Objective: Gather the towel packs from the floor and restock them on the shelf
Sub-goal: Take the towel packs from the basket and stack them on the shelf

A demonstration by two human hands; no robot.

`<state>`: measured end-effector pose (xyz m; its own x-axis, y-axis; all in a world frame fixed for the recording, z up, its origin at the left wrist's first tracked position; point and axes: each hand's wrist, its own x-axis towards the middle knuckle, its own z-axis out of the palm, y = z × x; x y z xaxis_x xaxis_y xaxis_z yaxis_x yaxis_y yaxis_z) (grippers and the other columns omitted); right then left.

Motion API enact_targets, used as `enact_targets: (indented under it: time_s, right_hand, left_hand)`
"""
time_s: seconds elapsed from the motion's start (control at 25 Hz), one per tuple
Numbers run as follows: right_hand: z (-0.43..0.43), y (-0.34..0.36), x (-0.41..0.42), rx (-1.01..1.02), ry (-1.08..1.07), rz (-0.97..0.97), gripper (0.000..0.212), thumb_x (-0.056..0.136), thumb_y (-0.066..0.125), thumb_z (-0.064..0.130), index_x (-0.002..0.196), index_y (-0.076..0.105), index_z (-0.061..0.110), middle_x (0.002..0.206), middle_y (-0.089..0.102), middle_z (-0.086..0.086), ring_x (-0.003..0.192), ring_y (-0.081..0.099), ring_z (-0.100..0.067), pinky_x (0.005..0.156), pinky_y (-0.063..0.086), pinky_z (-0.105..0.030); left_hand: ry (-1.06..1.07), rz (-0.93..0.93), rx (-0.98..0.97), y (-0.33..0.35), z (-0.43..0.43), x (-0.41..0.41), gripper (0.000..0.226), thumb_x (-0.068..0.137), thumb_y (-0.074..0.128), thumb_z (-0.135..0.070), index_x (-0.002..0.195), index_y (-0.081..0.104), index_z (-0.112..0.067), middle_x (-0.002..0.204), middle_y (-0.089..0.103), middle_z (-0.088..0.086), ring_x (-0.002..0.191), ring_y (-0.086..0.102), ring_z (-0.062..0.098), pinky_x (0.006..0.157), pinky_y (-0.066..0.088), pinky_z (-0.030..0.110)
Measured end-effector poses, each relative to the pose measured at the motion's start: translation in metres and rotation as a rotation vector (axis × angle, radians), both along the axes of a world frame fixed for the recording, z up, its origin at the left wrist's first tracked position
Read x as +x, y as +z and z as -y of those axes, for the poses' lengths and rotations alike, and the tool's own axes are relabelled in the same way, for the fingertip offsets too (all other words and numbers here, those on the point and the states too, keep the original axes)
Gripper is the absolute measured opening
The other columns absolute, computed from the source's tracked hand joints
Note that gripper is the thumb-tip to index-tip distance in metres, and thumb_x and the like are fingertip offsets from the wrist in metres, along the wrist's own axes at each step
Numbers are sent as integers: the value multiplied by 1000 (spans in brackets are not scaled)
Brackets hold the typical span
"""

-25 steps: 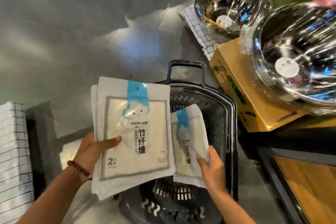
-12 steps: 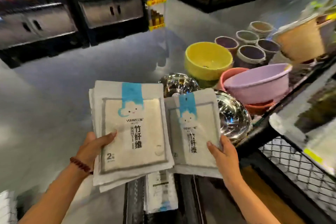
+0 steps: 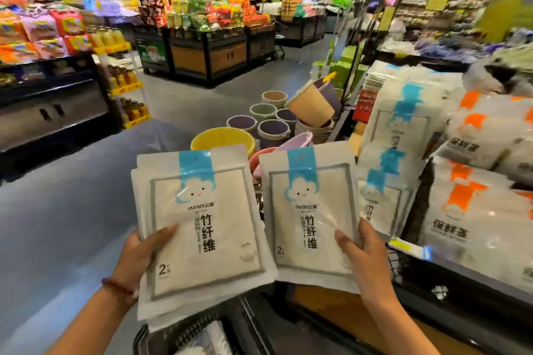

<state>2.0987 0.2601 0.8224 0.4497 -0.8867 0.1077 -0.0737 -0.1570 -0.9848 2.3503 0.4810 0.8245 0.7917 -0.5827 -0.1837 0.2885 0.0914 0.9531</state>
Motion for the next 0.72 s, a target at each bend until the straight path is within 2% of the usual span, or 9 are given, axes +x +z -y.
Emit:
enact_targets:
  time_s: [0.04, 0.16, 0.2, 0.28, 0.4, 0.48, 0.52, 0.56, 0.72]
  right_hand:
    - [11, 5, -19, 0, -61, 9, 18, 89, 61, 13, 105, 58, 23, 99, 66, 3, 93, 63, -17, 73, 51, -28]
    - [46, 8, -74, 24, -245, 33, 36, 88, 61, 17, 123, 54, 9, 113, 63, -3, 106, 58, -22, 94, 49, -42]
    - [58, 8, -90, 38, -294, 49, 36, 88, 61, 18, 123, 53, 10, 112, 63, -2, 107, 58, -23, 93, 48, -44]
    - [81, 7, -114, 54, -351, 71, 31, 89, 59, 18, 120, 53, 13, 107, 62, 0, 103, 57, -23, 85, 50, -39]
    - [124, -1, -143, 39, -396, 85, 27, 90, 59, 16, 116, 55, 12, 107, 63, -6, 99, 60, -24, 73, 48, -26]
    - [152, -9, -156, 48, -414, 75, 24, 89, 60, 15, 113, 57, 11, 106, 64, -7, 98, 61, -23, 72, 48, -26]
    - [165, -12, -162, 62, -431, 74, 25, 90, 60, 15, 114, 56, 10, 107, 64, -7, 98, 61, -22, 74, 49, -26]
    - [177, -15, -165, 72, -445, 71, 23, 90, 59, 15, 112, 56, 11, 106, 64, -6, 96, 61, -20, 75, 49, -26]
    - [216, -26, -175, 101, -502, 41, 19, 91, 58, 18, 110, 56, 20, 97, 62, 6, 89, 59, -9, 79, 48, -30]
  left_hand:
    - [-41, -8, -13, 5, 18, -8, 15, 88, 51, -3, 99, 62, 0, 78, 74, 12, 63, 71, 24, 50, 58, 34]
    - [-145, -6, -38, 16, 78, -32, 17, 84, 55, -4, 100, 63, -2, 85, 73, 15, 68, 71, 27, 54, 59, 39]
    - [-180, -4, -49, 17, 102, -42, 21, 81, 58, -4, 101, 64, -3, 89, 73, 16, 72, 71, 29, 58, 59, 42]
    - [-233, 11, -57, 18, 146, -59, 26, 76, 61, -3, 102, 64, -3, 91, 73, 16, 75, 71, 30, 61, 59, 43]
    - [-284, 80, -63, 16, 219, -90, 24, 75, 66, -1, 98, 63, -4, 82, 74, 5, 65, 71, 18, 54, 58, 29]
    - [-325, 96, -62, 13, 261, -104, 54, 52, 86, -20, 99, 63, -6, 85, 74, 4, 68, 71, 16, 54, 57, 26]
    - [-335, 106, -43, 10, 279, -110, 66, 40, 89, -26, 99, 64, -8, 85, 75, 4, 72, 72, 17, 55, 57, 26]
    - [-339, 119, -23, 6, 294, -113, 67, 39, 89, -27, 99, 64, -10, 86, 75, 3, 74, 72, 18, 56, 57, 26]
    - [-337, 160, 27, -11, 345, -125, 33, 74, 71, 1, 103, 60, -9, 83, 74, 1, 74, 71, 13, 57, 57, 24]
